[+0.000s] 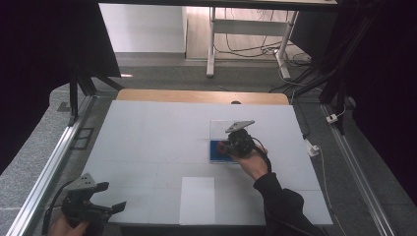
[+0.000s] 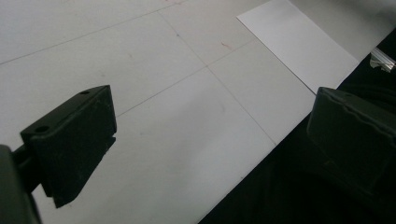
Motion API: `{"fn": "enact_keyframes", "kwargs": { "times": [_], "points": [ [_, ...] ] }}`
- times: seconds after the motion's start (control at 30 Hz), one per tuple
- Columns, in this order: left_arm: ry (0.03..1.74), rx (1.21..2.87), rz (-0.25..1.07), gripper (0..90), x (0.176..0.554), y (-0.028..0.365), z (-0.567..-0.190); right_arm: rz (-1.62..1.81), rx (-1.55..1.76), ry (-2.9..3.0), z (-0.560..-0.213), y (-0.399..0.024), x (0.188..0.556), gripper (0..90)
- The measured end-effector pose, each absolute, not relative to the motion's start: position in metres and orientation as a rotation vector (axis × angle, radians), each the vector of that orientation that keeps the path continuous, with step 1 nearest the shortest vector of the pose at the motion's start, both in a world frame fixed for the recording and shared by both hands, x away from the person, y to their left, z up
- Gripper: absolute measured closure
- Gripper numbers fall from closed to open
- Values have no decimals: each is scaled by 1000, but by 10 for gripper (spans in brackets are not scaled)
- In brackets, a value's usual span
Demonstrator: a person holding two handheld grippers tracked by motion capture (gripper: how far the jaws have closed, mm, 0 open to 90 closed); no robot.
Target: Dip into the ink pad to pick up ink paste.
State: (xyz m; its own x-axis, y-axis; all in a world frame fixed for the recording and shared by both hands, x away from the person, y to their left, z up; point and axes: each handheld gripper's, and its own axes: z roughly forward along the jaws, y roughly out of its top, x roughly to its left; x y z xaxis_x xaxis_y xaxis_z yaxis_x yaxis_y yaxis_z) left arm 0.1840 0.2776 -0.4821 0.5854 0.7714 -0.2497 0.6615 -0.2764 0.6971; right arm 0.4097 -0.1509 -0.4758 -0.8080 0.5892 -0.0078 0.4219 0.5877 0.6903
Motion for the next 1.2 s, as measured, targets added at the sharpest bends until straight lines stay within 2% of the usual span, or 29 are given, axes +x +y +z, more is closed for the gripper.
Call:
{"fn": "enact_keyframes", "kwargs": {
  "times": [0.7,1.2],
  "points": [
    [1144,2017,172,18,184,278,-482,969,853,2608,-489,-139,414,801],
    [1150,2015,170,19,185,277,-482,876,782,2567,-491,-126,400,803]
  ]
}}
